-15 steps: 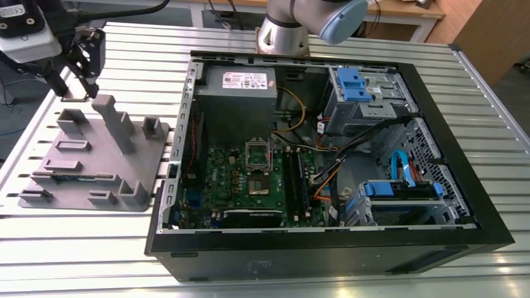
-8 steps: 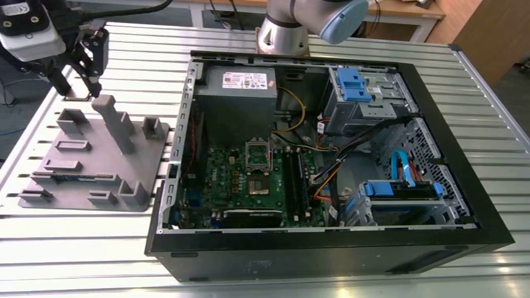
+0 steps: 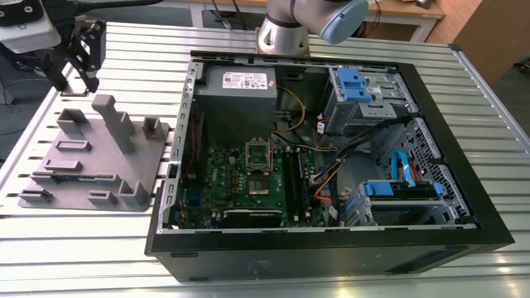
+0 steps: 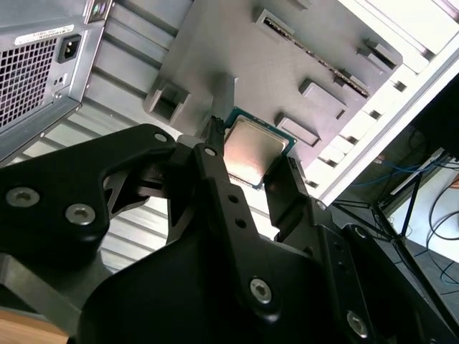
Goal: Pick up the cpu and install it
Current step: 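Pick up the cpu and move it towards the insertion slot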
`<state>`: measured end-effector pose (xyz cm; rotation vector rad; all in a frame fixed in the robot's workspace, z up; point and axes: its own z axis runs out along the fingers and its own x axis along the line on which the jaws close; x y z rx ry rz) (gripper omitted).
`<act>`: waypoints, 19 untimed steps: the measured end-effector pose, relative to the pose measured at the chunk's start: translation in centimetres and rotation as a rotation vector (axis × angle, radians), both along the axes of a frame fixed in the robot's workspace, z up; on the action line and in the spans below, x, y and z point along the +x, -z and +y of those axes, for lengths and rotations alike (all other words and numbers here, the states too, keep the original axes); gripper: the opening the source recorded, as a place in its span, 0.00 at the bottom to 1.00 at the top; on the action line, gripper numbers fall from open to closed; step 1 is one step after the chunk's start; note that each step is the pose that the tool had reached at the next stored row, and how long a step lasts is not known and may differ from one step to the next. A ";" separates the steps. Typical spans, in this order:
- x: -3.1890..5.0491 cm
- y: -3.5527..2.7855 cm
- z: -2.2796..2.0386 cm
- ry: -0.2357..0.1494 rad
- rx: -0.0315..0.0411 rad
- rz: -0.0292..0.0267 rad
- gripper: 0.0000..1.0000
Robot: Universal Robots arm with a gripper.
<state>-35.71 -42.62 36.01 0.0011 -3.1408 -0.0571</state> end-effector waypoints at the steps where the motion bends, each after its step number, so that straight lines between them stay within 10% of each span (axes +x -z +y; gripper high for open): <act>1: 0.00 -0.01 0.00 0.000 -0.0002 0.0001 0.47; 19: 4.73 -0.01 0.00 0.000 -0.0002 0.0007 0.47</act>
